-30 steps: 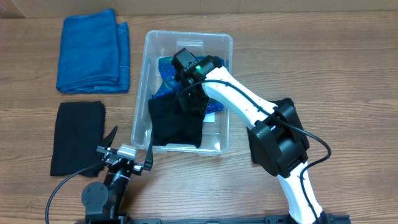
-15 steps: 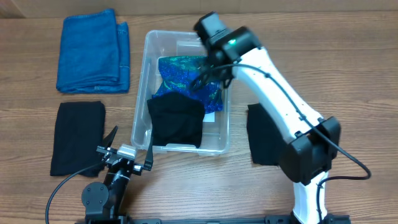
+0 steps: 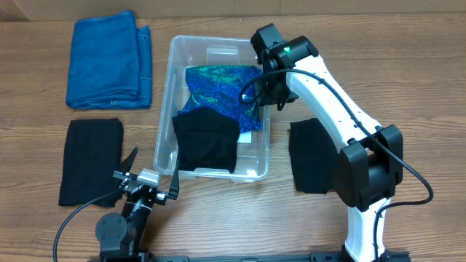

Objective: Pack container
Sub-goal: 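Open the right gripper, push the sparkly cloth back, and withdraw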

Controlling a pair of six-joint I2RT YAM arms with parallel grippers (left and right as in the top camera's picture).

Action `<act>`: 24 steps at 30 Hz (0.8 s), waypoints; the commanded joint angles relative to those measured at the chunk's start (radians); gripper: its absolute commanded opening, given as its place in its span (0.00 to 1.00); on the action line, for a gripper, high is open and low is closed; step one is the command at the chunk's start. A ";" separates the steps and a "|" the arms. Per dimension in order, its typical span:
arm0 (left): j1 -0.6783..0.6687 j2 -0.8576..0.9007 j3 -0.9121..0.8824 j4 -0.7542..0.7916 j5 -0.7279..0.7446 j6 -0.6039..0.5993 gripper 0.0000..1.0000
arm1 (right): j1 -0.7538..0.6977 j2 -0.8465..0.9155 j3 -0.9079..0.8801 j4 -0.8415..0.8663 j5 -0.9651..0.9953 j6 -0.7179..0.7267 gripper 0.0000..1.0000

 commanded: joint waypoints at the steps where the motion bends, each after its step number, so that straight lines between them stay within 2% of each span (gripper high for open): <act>1: 0.005 -0.006 -0.004 0.000 0.001 0.019 1.00 | -0.002 -0.009 -0.001 0.022 -0.037 0.000 0.34; 4: 0.005 -0.006 -0.004 0.000 0.001 0.019 1.00 | -0.002 -0.009 -0.001 0.025 -0.037 0.000 0.24; 9: 0.005 -0.006 -0.004 0.000 0.001 0.019 1.00 | -0.002 -0.009 -0.001 0.048 -0.037 0.000 0.12; 14: 0.005 -0.006 -0.004 0.000 0.001 0.019 1.00 | -0.002 -0.009 -0.001 0.101 -0.037 0.005 0.10; 24: 0.005 -0.006 -0.004 0.000 0.001 0.019 1.00 | -0.028 -0.009 -0.001 0.269 -0.010 0.188 0.09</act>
